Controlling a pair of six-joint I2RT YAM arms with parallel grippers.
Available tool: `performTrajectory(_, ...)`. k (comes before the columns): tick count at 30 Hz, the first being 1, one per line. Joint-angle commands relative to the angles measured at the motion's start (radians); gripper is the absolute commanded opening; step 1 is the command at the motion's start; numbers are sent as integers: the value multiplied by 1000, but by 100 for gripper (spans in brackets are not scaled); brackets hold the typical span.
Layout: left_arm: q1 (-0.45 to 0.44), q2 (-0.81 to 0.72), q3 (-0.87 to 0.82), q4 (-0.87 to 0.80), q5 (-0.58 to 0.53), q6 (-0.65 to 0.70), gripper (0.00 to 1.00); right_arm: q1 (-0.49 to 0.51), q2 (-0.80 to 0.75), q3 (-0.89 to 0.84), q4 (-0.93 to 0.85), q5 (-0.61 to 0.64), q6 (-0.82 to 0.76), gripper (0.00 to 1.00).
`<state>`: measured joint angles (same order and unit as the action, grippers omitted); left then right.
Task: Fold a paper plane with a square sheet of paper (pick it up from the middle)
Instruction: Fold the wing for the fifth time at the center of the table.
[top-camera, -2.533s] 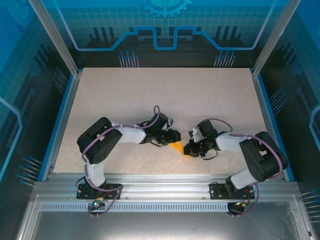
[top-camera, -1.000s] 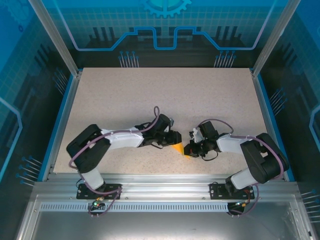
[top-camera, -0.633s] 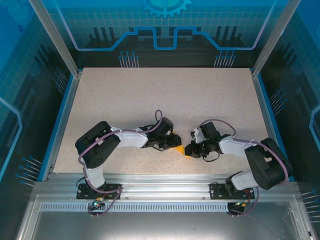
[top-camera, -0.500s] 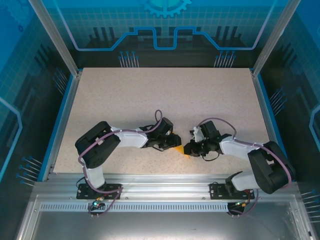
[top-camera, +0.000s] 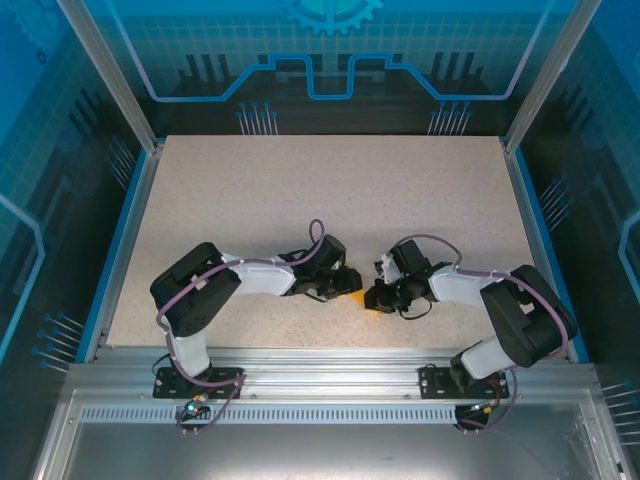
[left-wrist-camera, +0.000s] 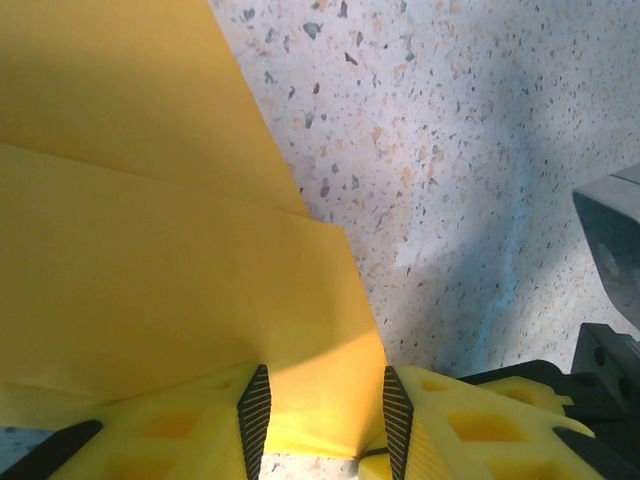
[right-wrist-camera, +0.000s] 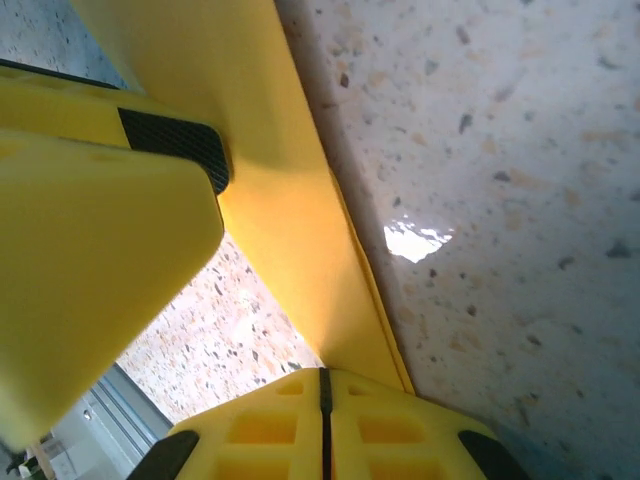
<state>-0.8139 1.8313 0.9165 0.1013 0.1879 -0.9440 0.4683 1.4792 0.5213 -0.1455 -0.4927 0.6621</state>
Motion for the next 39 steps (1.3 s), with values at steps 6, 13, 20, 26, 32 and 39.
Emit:
performTrajectory(6, 14, 34, -30, -47, -30, 4, 39, -55, -90, -98, -164, 58, -19, 10)
performTrajectory(13, 16, 43, -27, -42, -26, 4, 38, -100, -132, -145, -231, 83, -19, 13)
performTrajectory(20, 17, 44, -23, -47, -22, 8, 38, -108, -152, -151, -255, 86, -15, 12)
performTrajectory(26, 19, 34, -25, -50, -19, 13, 38, -108, -209, -129, -318, 106, -11, 12)
performTrajectory(32, 19, 31, -15, -51, -10, 18, 38, -102, -347, -100, -373, 110, -14, 13)
performTrajectory(39, 19, 29, -5, -49, 2, 22, 39, -52, -359, -45, -209, 19, 42, 20)
